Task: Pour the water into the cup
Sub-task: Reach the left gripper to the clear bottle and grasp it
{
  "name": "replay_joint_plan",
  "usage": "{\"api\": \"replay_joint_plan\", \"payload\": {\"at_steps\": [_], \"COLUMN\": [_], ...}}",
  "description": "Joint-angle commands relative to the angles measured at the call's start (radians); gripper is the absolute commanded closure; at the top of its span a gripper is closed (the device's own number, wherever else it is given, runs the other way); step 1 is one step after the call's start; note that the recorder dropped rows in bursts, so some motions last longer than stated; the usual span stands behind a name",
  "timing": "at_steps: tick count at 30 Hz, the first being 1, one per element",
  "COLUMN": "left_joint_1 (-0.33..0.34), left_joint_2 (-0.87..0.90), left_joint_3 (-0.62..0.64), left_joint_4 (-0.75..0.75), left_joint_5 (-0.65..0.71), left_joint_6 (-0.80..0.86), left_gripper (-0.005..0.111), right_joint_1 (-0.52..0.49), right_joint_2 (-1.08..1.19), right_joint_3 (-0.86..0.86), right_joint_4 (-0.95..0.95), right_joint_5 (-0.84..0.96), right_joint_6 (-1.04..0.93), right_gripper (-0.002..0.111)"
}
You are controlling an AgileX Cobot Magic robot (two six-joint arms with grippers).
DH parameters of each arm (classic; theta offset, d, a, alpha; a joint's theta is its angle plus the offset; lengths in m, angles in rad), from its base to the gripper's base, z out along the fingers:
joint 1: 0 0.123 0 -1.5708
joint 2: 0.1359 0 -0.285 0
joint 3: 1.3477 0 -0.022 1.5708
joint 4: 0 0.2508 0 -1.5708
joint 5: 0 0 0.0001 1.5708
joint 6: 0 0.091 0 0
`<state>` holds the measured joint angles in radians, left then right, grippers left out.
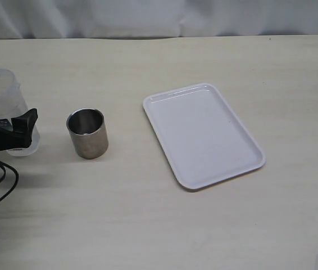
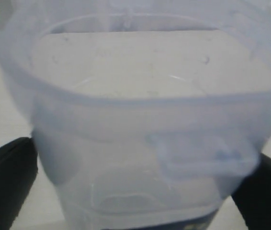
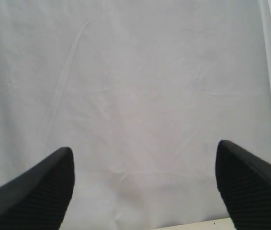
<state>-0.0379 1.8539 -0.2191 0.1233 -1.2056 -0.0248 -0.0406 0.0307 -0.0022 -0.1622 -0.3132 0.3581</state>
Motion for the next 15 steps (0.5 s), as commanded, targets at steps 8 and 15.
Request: {"api": "replay_joint_plan", "payload": {"at_steps": [8, 15], "left_joint_1": [-0.009, -0.009], "left_joint_2": [0.005, 0.005], "left_joint_3": [-0.004, -0.015], "left_joint_4": [-0.011, -0.014], "left_joint_5": [-0.015, -0.015], "left_joint_6": [-0.008, -0.022], "left_gripper": [0.002, 0.002], "right_joint_1": [-0.002, -0.002], "right_joint_2": [0.161, 0.328], "right_joint_3": [0.002, 0.002], "right_joint_4": [-0.439, -0.516], "right_joint_5": [-0.239, -0.397], "right_joint_6": [0.312, 0.312], "right_gripper": [0.032, 0.032]}}
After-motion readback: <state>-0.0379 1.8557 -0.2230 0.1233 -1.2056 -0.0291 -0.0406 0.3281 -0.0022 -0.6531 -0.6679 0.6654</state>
